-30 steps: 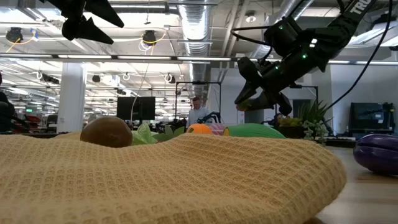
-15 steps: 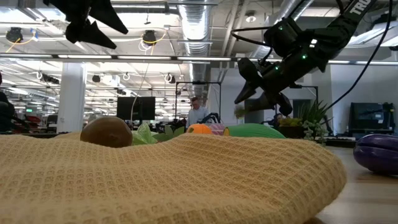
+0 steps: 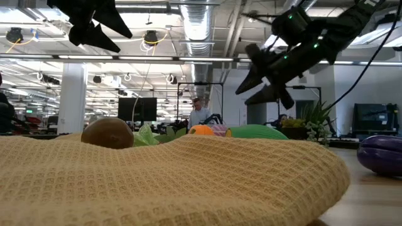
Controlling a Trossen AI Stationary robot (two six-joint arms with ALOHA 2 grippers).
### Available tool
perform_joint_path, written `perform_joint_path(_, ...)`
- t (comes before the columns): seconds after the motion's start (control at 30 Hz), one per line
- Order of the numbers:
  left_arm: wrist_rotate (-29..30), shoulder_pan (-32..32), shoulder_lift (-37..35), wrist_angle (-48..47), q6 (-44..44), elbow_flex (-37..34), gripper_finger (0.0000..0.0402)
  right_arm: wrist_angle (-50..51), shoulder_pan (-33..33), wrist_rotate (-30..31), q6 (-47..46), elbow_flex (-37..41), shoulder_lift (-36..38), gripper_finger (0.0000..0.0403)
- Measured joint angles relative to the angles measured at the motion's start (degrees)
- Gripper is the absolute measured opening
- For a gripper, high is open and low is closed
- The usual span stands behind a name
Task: Pick and placing Produce into tupperware
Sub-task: Put the kiwi in the transparent bin
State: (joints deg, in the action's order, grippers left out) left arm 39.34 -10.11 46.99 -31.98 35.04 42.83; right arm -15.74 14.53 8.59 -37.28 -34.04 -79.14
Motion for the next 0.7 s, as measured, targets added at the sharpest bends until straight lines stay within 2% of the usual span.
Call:
perform_joint_path(0.37, 0.2, 0.0, -0.5, -0.3, -1.7, 0.0, 0.0341, 22.5, -11.7, 0.4, 7.2, 0.0, 12.1, 0.0203)
perform_joint_path(0.7, 0.5, 0.0, -0.5, -0.3, -1.7, 0.0, 0.0341, 32.9, -21.5, 3.6, 2.7, 0.0, 14.2, 0.0189)
